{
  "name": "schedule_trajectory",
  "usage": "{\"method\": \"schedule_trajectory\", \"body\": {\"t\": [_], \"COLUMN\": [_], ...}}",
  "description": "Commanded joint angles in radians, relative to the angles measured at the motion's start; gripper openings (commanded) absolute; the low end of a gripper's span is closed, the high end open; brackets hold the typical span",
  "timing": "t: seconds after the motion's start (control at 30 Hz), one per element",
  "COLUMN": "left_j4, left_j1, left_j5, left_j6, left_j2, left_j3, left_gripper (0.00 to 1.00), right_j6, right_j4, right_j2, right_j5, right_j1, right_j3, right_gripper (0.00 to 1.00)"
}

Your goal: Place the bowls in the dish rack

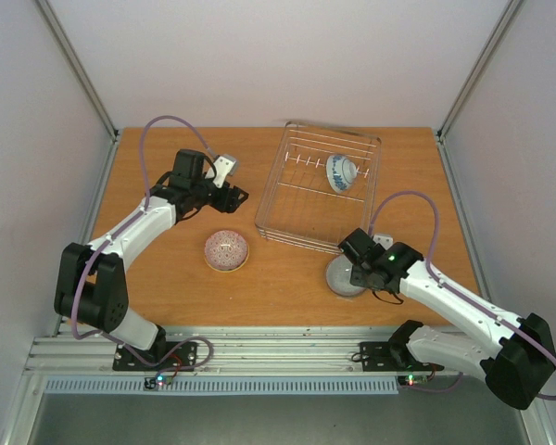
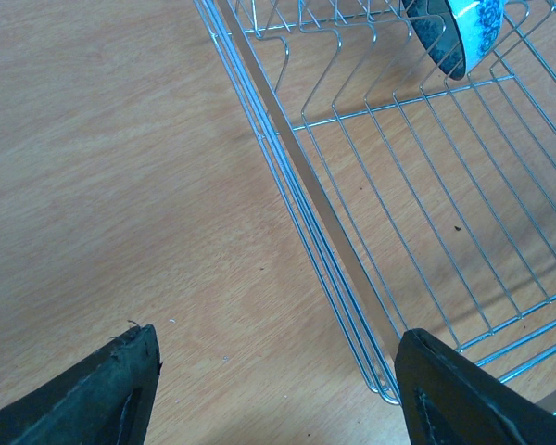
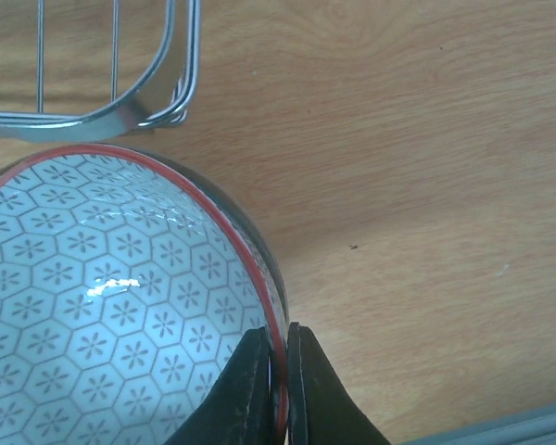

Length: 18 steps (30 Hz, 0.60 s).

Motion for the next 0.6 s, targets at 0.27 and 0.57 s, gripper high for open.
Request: {"method": "schedule_trajectory", "body": {"t": [0.27, 0.57], "left_j4": [-0.047, -0.185], "left_j1": [-0.002, -0.098], "left_j5": [0.181, 0.265], "left_j6": [0.045, 0.05], "left_j2": [-0.004, -0.022], "left_j3": [0.03, 0.124], "left_gripper": [0.7, 0.71], "right_j6": [-0.069, -0.196], "right_j4": [-0.145, 0.04], "right_j2": [-0.159, -0.024], "right_j5": [0.051, 0.055], "right_j1": [0.034, 0.063], "right_j3": [0.197, 0.298], "right_gripper": [0.01, 0.01]}}
